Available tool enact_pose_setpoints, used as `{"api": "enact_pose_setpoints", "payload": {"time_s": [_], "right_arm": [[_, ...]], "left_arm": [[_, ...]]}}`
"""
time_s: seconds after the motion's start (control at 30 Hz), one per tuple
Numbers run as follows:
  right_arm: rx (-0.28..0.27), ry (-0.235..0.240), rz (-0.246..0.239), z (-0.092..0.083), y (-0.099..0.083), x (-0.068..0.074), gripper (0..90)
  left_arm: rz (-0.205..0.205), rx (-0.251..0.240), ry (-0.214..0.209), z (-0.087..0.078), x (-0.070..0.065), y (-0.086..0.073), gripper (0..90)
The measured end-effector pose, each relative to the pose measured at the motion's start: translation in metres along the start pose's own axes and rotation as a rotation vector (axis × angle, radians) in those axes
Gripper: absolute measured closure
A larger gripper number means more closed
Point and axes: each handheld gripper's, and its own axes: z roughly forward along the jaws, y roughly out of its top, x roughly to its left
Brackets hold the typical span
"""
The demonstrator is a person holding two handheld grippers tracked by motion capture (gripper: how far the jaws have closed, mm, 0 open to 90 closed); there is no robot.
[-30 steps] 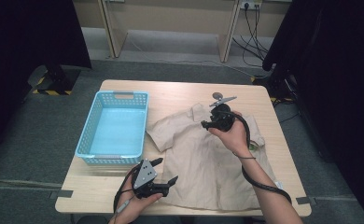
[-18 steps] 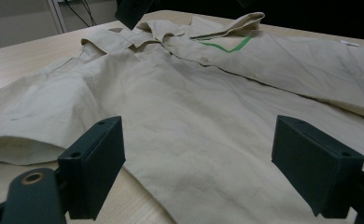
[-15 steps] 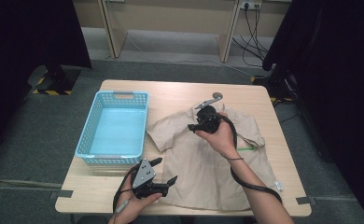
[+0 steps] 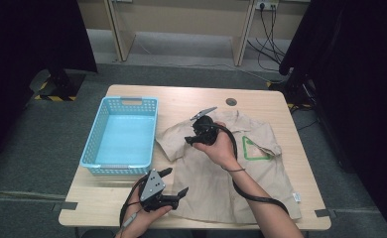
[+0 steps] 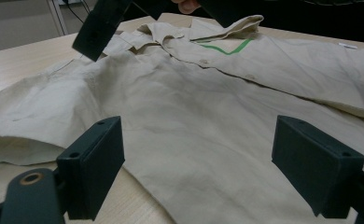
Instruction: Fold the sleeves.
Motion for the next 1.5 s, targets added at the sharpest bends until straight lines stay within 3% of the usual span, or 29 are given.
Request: {"api": "enact_pose_setpoints", "payload": {"time_s": [0.57, 0.93, 1.5], "right_arm": [[0.024, 0.053, -0.060, 0.025, 0.024, 0.031, 50.5], [0.082, 0.101, -0.097, 0.043, 0.027, 0.043, 50.8], [0.166, 0.122, -0.120, 0.070, 0.028, 0.054, 50.9]], "left_arm": [[-0.011, -0.008, -0.012, -0.002, 0.001, -0.001, 16.0], [-0.001, -0.005, -0.017, -0.002, 0.000, -0.001, 16.0], [-0.004, -0.005, -0.019, -0.002, 0.001, -0.001, 16.1]]}}
